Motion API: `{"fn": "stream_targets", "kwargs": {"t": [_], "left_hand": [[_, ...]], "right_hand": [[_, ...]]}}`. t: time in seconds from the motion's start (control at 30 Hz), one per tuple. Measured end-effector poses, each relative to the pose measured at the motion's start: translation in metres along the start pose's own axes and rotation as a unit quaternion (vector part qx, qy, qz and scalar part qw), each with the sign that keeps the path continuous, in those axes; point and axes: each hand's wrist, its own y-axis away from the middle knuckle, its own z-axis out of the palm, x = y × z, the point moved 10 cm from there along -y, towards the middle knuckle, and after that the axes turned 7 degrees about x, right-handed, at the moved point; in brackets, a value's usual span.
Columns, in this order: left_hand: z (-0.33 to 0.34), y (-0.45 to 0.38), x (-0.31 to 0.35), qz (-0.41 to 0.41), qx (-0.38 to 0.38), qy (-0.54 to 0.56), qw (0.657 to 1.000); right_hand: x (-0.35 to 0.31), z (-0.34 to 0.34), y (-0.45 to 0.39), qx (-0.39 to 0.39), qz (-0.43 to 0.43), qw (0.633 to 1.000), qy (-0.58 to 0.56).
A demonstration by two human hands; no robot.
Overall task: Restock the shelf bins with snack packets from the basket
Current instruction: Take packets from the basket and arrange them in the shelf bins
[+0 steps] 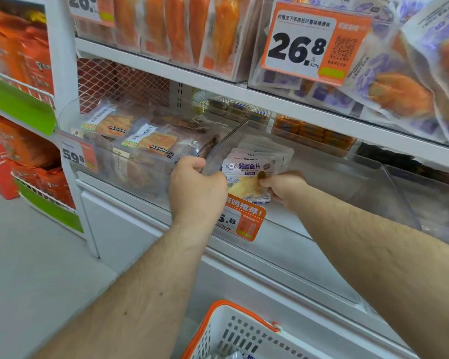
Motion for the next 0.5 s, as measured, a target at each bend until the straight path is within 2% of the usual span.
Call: {"fn": "stream_targets", "kwargs": {"t": [0.2, 0.3, 0.4, 0.5], "left_hand": [[0.003, 0.003, 0.004, 0.019, -0.006, -0.014, 1.000], [0.005, 0.004, 0.003, 0.009, -0.014, -0.018, 1.000], [0.006, 0.004, 0.004, 0.014, -0.010, -0.023, 1.000], [0.005, 0.006, 0.007, 0.026, -0.007, -0.040, 0.999]], "right_hand": [[0.012, 0.013, -0.002, -0.034, 0.008, 0.998, 0.046], [0.012, 0.024, -0.001, -0.060, -0.009, 0.990, 0.127], [0.007, 0.031, -0.003, -0.053, -0.025, 0.981, 0.184], [0.002, 0.023, -0.011, -0.023, -0.028, 0.980, 0.195]]}}
